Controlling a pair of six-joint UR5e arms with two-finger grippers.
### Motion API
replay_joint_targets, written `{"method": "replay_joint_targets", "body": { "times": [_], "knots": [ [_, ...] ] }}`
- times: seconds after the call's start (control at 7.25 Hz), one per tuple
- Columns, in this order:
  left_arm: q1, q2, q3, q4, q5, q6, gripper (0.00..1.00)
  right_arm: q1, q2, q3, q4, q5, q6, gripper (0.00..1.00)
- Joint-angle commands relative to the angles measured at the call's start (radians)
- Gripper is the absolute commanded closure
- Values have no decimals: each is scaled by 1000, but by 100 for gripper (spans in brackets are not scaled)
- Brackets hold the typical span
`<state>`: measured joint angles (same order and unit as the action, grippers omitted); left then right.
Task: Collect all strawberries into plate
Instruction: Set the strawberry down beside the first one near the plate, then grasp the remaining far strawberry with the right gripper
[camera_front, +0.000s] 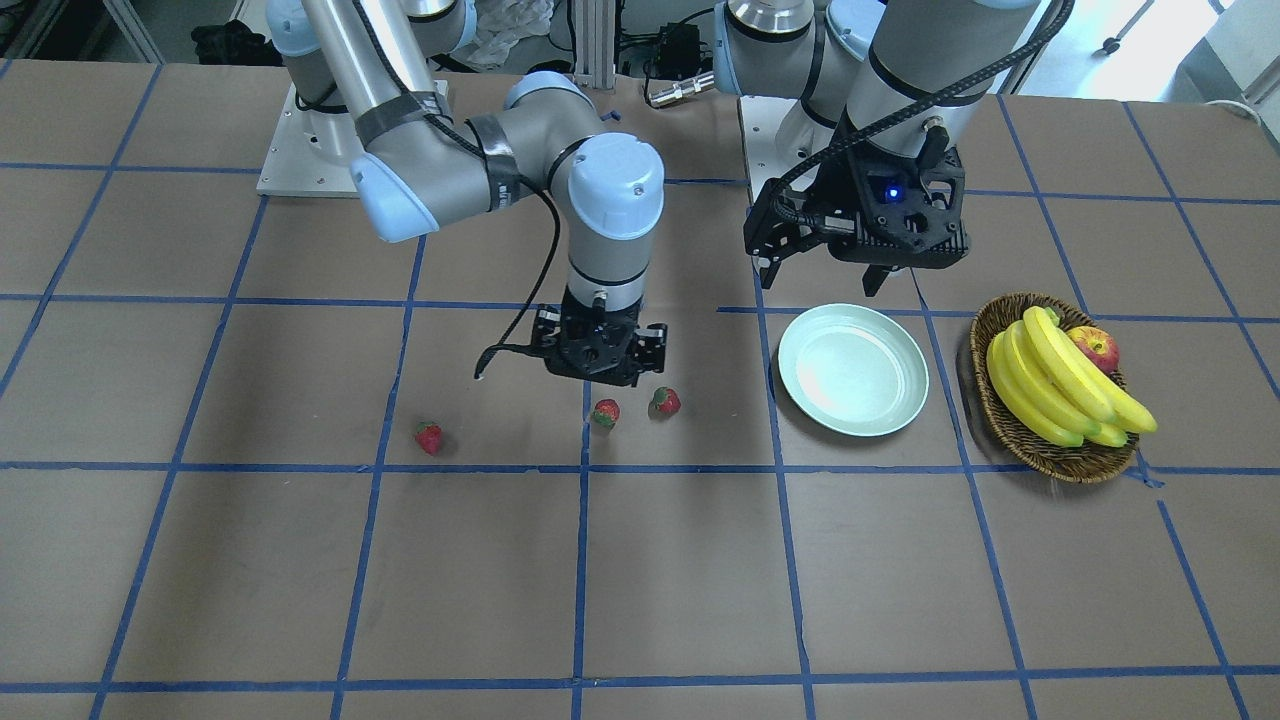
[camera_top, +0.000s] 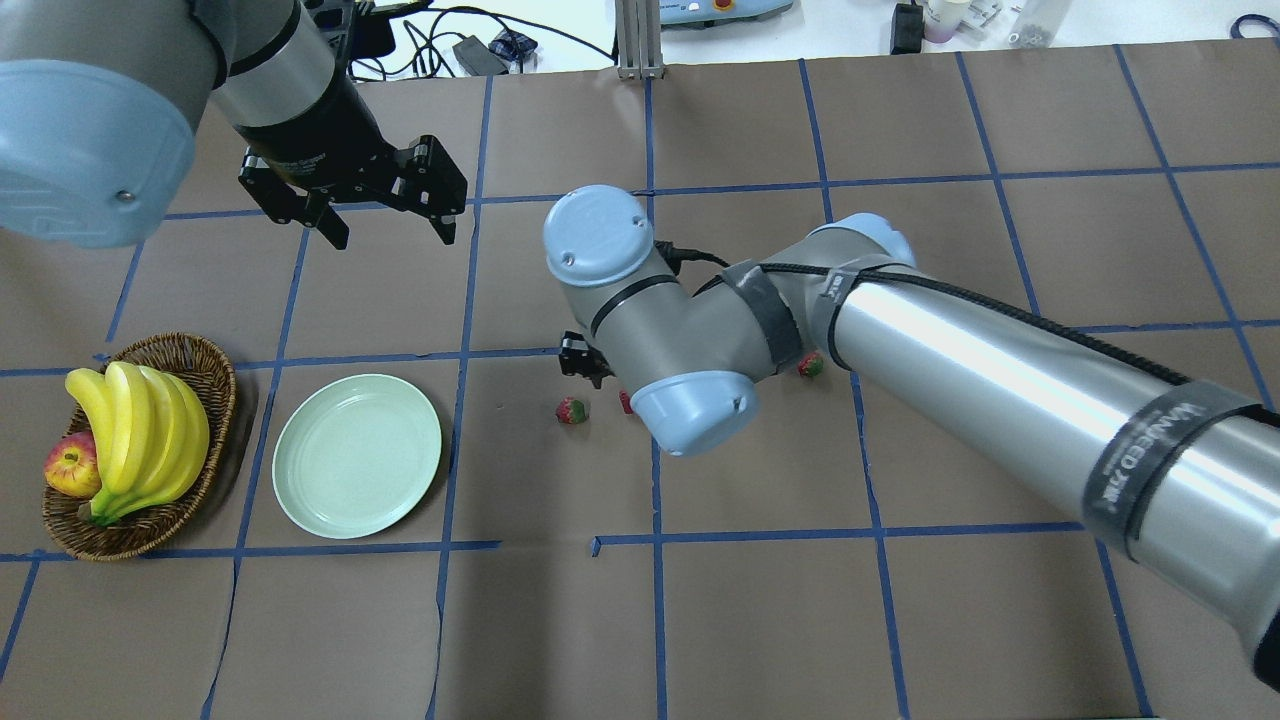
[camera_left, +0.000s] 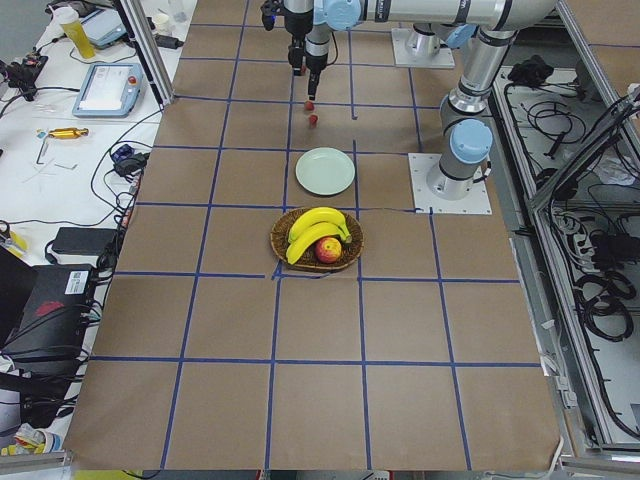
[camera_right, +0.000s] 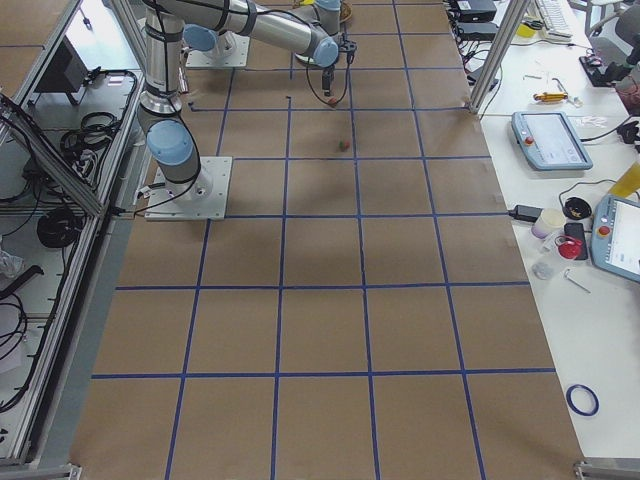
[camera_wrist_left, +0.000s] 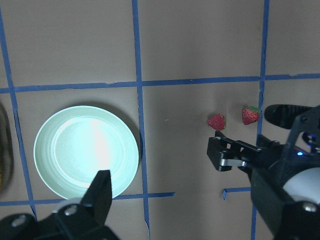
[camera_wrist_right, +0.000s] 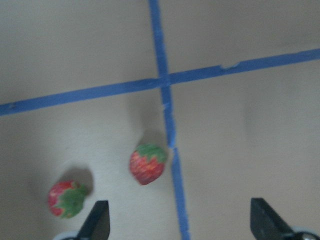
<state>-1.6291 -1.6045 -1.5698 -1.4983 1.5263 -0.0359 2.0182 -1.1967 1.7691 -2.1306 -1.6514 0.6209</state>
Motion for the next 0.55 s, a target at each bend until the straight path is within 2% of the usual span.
{"method": "replay_joint_targets", "body": {
  "times": [0.0,0.28,0.41],
  "knots": [
    [0,5,-3,0,0,2,0,-169,-15,38,54,-25,-84,0],
    [0,-2,-3,-2,0,1,0,-289,-11,117,-7,-16,-256,0],
    [0,-2,-3,-2,0,1,0,-323,-12,174,-88,-5,-307,0]
  ]
}}
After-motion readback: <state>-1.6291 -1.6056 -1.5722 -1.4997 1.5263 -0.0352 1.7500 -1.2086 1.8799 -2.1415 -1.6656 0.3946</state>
